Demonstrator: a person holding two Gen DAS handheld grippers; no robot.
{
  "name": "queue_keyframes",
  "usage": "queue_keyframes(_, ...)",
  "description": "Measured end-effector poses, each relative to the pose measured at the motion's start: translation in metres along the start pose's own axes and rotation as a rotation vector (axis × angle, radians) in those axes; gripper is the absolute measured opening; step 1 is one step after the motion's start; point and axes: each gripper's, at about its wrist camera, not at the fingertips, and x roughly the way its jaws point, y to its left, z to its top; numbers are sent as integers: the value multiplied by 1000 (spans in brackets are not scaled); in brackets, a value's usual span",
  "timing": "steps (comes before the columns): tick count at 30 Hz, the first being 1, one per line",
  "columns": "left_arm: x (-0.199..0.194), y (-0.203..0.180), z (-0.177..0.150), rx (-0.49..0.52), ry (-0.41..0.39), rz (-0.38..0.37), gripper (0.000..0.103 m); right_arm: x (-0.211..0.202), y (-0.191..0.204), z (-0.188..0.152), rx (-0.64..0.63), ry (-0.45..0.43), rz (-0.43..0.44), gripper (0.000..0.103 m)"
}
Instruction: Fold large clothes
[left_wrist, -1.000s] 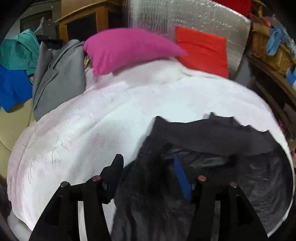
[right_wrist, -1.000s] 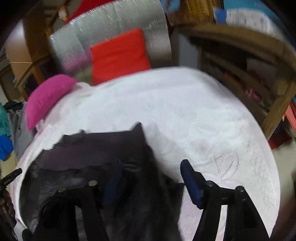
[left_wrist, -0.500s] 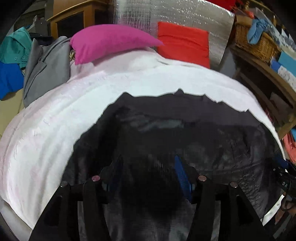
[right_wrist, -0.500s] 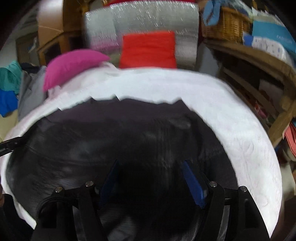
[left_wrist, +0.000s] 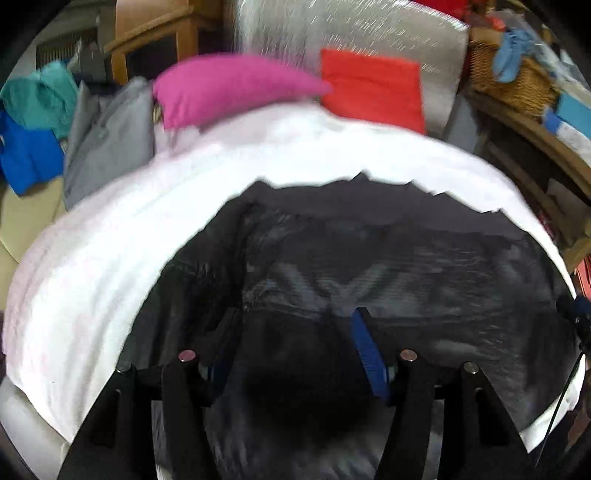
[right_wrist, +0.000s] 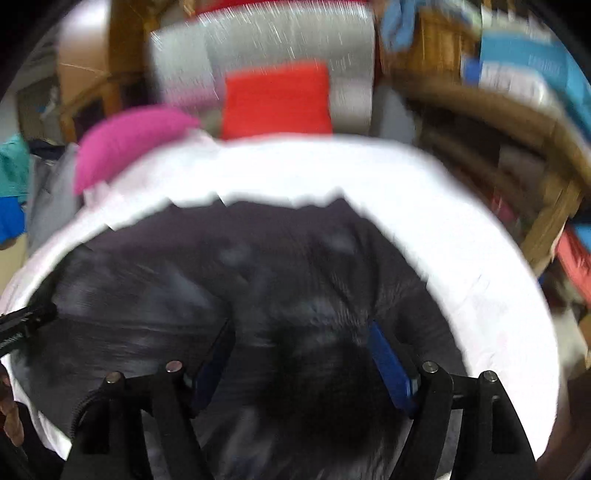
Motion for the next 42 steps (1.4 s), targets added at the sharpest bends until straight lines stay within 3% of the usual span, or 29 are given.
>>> queue_keyframes(4, -25, -25, -30, 80, -80, 22, 66, -21, 20, -26, -31, -30, 20, 80)
queue_keyframes(10, -5, -33, -64, 107, -29, 49, 68, 8, 26, -72, -64, 67, -39, 82)
queue_keyframes(14, -18, -31, -61, 80, -2, 44, 68, -8, 24, -66, -38, 68, -27, 82)
queue_keyframes(16, -41, -26, -60, 50, -31, 25, 68, -34, 18, -61, -8, 12, -20, 82)
queue_keyframes(20, -86, -23, -69, 38, -80, 14, 81, -89, 13, -65, 33, -53, -7, 87)
queue_keyframes(24, -115, -26, -83, 42, -83, -7, 83, -133, 19, -88, 48, -51, 44, 90)
queue_keyframes(29, -128, -32, -93, 60, -76, -1, 84, -145, 33, -105, 16, -25, 62, 91)
queue_keyframes(31, -131, -33, -95, 74, -86, 3, 84, -142, 39, -108, -6, -13, 51, 103)
queue_keyframes(34, -131, -35, -96, 95, -93, 39, 84, -143, 43, -111, -12, -19, 44, 103)
queue_keyframes(42, -132, -30, -96, 65, -88, 40, 84, -150, 41, -108, -8, -52, 23, 103)
